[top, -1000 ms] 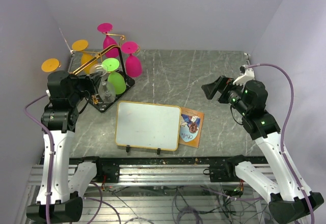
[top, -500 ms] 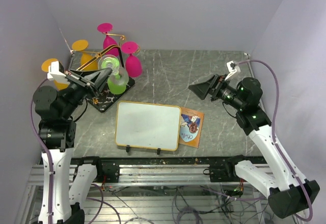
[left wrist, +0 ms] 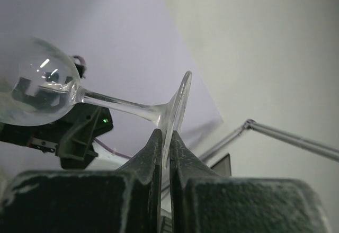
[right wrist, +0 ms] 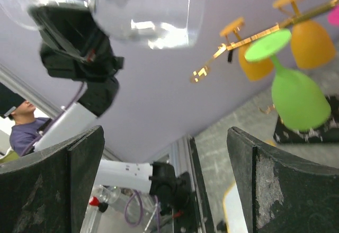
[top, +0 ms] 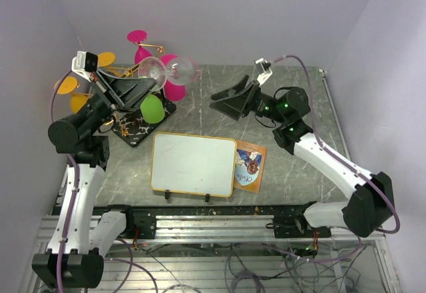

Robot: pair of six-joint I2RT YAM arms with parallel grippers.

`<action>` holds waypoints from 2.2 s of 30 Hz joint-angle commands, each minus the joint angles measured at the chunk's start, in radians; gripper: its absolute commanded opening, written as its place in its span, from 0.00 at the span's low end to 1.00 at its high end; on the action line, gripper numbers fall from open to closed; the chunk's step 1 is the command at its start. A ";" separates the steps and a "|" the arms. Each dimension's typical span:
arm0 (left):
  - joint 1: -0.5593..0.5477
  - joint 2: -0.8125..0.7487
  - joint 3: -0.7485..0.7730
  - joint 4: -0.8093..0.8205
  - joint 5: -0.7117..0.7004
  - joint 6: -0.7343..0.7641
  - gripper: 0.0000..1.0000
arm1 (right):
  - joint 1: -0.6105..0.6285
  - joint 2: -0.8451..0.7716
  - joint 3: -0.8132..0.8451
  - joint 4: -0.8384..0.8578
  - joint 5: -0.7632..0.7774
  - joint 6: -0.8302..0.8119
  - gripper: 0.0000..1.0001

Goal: Take the wine glass off the wine glass rack

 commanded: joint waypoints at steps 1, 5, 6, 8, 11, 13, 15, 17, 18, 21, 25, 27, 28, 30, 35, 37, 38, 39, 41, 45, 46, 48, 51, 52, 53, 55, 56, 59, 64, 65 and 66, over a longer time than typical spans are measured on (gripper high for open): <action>-0.043 0.033 -0.026 0.402 0.035 -0.179 0.07 | 0.006 0.070 0.071 0.293 -0.008 0.100 0.98; -0.069 0.032 -0.053 0.436 0.022 -0.191 0.07 | 0.004 0.123 0.113 0.374 0.032 0.157 0.97; -0.077 0.030 -0.061 0.436 0.019 -0.189 0.07 | 0.004 0.141 0.123 0.414 0.024 0.186 0.95; -0.091 0.028 -0.079 0.444 0.005 -0.190 0.07 | -0.001 0.170 0.145 0.474 0.010 0.234 0.90; -0.110 0.037 -0.097 0.485 -0.018 -0.205 0.07 | 0.001 0.199 0.155 0.609 -0.016 0.327 0.83; -0.124 0.050 -0.106 0.523 -0.028 -0.220 0.07 | 0.002 0.222 0.146 0.761 -0.028 0.415 0.75; -0.135 0.061 -0.114 0.548 -0.040 -0.228 0.07 | 0.002 0.240 0.134 0.919 -0.022 0.491 0.70; -0.148 0.069 -0.118 0.563 -0.047 -0.225 0.07 | 0.004 0.244 0.128 1.001 -0.013 0.542 0.64; -0.156 0.071 -0.120 0.564 -0.049 -0.221 0.07 | 0.006 0.243 0.128 1.023 -0.010 0.553 0.62; -0.182 0.081 -0.126 0.574 -0.063 -0.209 0.07 | 0.012 0.243 0.144 1.064 -0.011 0.588 0.54; -0.223 0.103 -0.135 0.603 -0.077 -0.198 0.07 | 0.018 0.244 0.166 1.137 0.006 0.646 0.40; -0.241 0.111 -0.136 0.598 -0.080 -0.181 0.07 | 0.020 0.242 0.184 1.151 0.008 0.667 0.32; -0.249 0.114 -0.134 0.584 -0.077 -0.166 0.08 | 0.021 0.240 0.191 1.154 0.010 0.674 0.28; -0.263 0.114 -0.122 0.529 -0.073 -0.126 0.09 | 0.023 0.234 0.202 1.157 0.017 0.687 0.19; -0.281 0.106 -0.102 0.432 -0.077 -0.030 0.26 | 0.022 0.200 0.193 1.130 0.032 0.673 0.00; -0.281 0.087 -0.102 0.357 -0.085 0.032 0.44 | 0.019 0.155 0.152 1.073 0.075 0.621 0.00; -0.281 0.072 -0.100 0.299 -0.089 0.077 0.54 | 0.013 0.122 0.124 1.027 0.102 0.588 0.00; -0.281 0.041 -0.100 0.214 -0.100 0.130 0.63 | 0.007 0.069 0.095 0.953 0.134 0.542 0.00; -0.281 0.001 -0.098 0.051 -0.130 0.235 0.76 | -0.006 -0.005 0.035 0.829 0.209 0.435 0.00; -0.281 -0.074 -0.074 -0.270 -0.182 0.418 0.88 | -0.028 -0.219 -0.029 0.322 0.420 0.159 0.00; -0.281 -0.085 -0.067 -0.332 -0.195 0.455 0.92 | -0.030 -0.268 -0.015 0.152 0.507 0.051 0.00; -0.281 -0.103 -0.055 -0.450 -0.220 0.523 0.96 | -0.030 -0.319 0.058 -0.189 0.710 -0.102 0.00; -0.281 -0.110 -0.003 -0.657 -0.277 0.651 0.99 | -0.030 -0.305 0.162 -0.591 1.001 -0.269 0.00; -0.281 -0.107 0.029 -0.720 -0.301 0.693 0.99 | -0.030 -0.287 0.183 -0.674 1.088 -0.331 0.00; -0.281 -0.100 0.048 -0.786 -0.321 0.734 0.98 | -0.030 -0.266 0.205 -0.759 1.132 -0.376 0.00; -0.281 -0.078 0.128 -0.936 -0.373 0.826 0.98 | -0.031 -0.212 0.253 -0.913 1.265 -0.456 0.00; -0.280 -0.064 0.169 -1.000 -0.398 0.870 0.98 | -0.033 -0.182 0.279 -0.975 1.297 -0.499 0.00; -0.281 0.001 0.345 -1.235 -0.525 0.999 0.98 | -0.042 -0.096 0.374 -1.160 1.330 -0.580 0.00; -0.281 0.164 0.606 -1.547 -0.689 1.163 0.98 | -0.184 0.038 0.534 -1.321 1.133 -0.656 0.00; -0.281 0.182 0.633 -1.563 -0.700 1.181 0.97 | -0.209 0.072 0.567 -1.353 1.094 -0.672 0.00; -0.281 0.191 0.647 -1.564 -0.701 1.188 0.97 | -0.231 0.110 0.599 -1.388 1.063 -0.678 0.00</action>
